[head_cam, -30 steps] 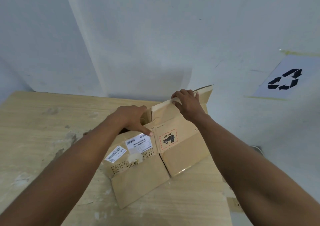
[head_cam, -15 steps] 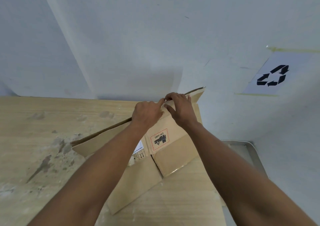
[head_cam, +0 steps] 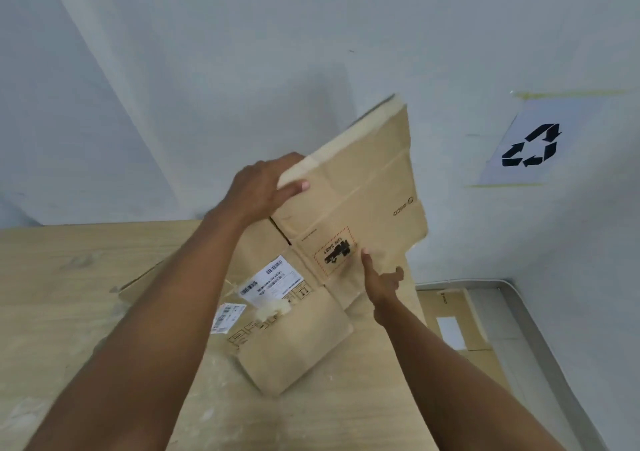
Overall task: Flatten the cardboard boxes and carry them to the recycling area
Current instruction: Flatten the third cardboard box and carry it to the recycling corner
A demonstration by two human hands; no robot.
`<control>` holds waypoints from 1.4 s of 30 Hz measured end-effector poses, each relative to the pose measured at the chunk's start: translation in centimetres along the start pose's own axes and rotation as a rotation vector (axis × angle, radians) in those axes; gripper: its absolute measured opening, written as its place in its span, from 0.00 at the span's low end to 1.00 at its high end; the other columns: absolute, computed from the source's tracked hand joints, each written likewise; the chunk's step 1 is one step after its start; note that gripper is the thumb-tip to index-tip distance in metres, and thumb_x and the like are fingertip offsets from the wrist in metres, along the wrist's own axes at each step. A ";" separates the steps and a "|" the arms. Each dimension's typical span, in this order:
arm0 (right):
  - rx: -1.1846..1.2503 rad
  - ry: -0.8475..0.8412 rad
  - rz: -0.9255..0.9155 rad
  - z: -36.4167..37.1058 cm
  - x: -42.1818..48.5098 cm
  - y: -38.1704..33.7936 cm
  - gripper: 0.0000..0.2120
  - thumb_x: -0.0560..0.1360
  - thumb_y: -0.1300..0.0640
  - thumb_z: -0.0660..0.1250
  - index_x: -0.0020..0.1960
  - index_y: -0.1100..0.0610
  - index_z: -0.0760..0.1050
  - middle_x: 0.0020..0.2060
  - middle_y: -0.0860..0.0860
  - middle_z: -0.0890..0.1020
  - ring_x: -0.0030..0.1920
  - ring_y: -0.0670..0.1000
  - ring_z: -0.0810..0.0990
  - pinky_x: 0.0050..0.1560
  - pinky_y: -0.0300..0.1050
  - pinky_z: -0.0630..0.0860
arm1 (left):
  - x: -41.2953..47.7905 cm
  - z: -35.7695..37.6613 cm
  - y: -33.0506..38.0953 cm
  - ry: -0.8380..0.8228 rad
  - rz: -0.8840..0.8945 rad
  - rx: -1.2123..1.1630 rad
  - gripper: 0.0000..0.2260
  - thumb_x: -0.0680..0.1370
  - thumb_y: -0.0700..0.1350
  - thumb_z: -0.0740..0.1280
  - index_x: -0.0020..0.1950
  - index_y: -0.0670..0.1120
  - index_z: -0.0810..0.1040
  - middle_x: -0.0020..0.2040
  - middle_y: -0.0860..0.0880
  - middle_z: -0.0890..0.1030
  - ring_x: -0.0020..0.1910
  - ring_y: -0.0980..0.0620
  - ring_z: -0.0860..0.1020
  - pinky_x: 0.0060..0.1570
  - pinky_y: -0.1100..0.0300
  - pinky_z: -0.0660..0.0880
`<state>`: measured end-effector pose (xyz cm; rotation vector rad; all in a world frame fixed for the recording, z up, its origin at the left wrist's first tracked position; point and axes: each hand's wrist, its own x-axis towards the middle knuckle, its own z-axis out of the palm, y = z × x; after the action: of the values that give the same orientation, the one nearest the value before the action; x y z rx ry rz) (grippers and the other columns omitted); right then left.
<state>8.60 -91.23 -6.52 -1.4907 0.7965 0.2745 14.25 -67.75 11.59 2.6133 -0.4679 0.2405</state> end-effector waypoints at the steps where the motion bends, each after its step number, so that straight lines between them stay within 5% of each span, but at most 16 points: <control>1: 0.043 -0.022 0.024 0.0 0.1 -0.2 0.54 0.70 0.28 0.66 0.81 0.50 0.38 0.81 0.55 0.53 0.77 0.61 0.61 0.74 0.59 0.61 | -0.2 -1.1 0.1 0.017 -0.006 -0.077 0.14 0.80 0.60 0.64 0.64 0.60 0.73 0.47 0.54 0.83 0.43 0.50 0.81 0.47 0.54 0.77; 9: 0.280 -0.181 -0.037 -1.8 0.6 -3.4 0.54 0.62 0.15 0.53 0.77 0.46 0.63 0.72 0.46 0.71 0.73 0.56 0.69 0.71 0.65 0.66 | -3.1 -7.0 1.0 0.090 -0.100 -0.697 0.13 0.79 0.48 0.70 0.64 0.50 0.79 0.55 0.52 0.85 0.53 0.54 0.84 0.52 0.62 0.79; 14: 0.427 -0.575 0.018 -1.9 0.4 -4.5 0.54 0.57 0.14 0.56 0.72 0.46 0.73 0.67 0.53 0.79 0.69 0.60 0.75 0.71 0.69 0.65 | -5.4 -7.0 -2.3 0.106 -0.241 -0.806 0.14 0.79 0.48 0.69 0.65 0.51 0.79 0.58 0.53 0.84 0.55 0.53 0.84 0.52 0.61 0.80; 18: 0.349 -0.717 0.060 -0.9 -0.1 -3.8 0.45 0.67 0.19 0.54 0.71 0.49 0.74 0.66 0.54 0.80 0.66 0.61 0.78 0.63 0.67 0.75 | -8.2 -5.0 -7.3 0.152 -0.399 -0.789 0.16 0.79 0.52 0.69 0.65 0.52 0.79 0.58 0.54 0.85 0.56 0.53 0.83 0.57 0.56 0.78; 23: 0.145 -0.464 -0.009 0.9 1.0 -2.1 0.31 0.76 0.32 0.62 0.68 0.53 0.76 0.60 0.51 0.84 0.60 0.53 0.83 0.61 0.53 0.78 | -12.6 -1.7 -14.1 0.197 -0.602 -0.675 0.17 0.77 0.55 0.71 0.64 0.52 0.79 0.56 0.50 0.85 0.55 0.51 0.83 0.57 0.55 0.77; 27: -0.118 -0.222 -0.140 2.9 1.9 -0.3 0.21 0.78 0.38 0.65 0.58 0.54 0.79 0.54 0.50 0.84 0.52 0.50 0.83 0.49 0.46 0.79 | -15.8 3.4 -17.9 0.205 -0.737 -0.590 0.14 0.75 0.57 0.72 0.57 0.53 0.80 0.51 0.51 0.85 0.53 0.46 0.83 0.53 0.55 0.78; 29: -0.180 -0.178 -0.187 4.0 2.3 0.8 0.19 0.80 0.41 0.64 0.60 0.54 0.78 0.54 0.51 0.83 0.51 0.50 0.81 0.50 0.47 0.79 | -17.1 6.0 -18.8 0.207 -0.779 -0.519 0.09 0.78 0.53 0.71 0.56 0.53 0.79 0.49 0.50 0.83 0.51 0.45 0.82 0.45 0.59 0.75; 34: -0.358 -0.112 -0.256 6.1 4.2 3.9 0.17 0.82 0.53 0.64 0.66 0.63 0.74 0.58 0.59 0.80 0.50 0.53 0.78 0.41 0.40 0.75 | -19.2 11.1 -20.5 0.172 -0.878 -0.258 0.17 0.79 0.57 0.66 0.63 0.48 0.75 0.53 0.44 0.83 0.52 0.40 0.80 0.46 0.53 0.73; 37: -0.383 -0.133 -0.240 6.9 4.8 5.6 0.21 0.81 0.58 0.65 0.72 0.60 0.69 0.63 0.56 0.78 0.57 0.53 0.77 0.54 0.46 0.77 | -19.6 13.1 -20.9 0.017 -0.909 -0.103 0.25 0.79 0.60 0.64 0.71 0.49 0.67 0.57 0.41 0.81 0.55 0.38 0.80 0.47 0.50 0.74; 42: -0.636 -0.086 -0.281 7.5 5.2 7.8 0.36 0.76 0.52 0.71 0.78 0.58 0.58 0.71 0.58 0.69 0.70 0.60 0.71 0.68 0.54 0.71 | -20.7 14.7 -21.5 -0.142 -0.913 0.147 0.38 0.75 0.60 0.70 0.76 0.46 0.56 0.69 0.41 0.72 0.65 0.37 0.73 0.58 0.40 0.72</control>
<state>9.79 -84.85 -16.61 -2.1465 0.4322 0.3982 4.23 -51.09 -15.38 2.6941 0.7301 -0.2227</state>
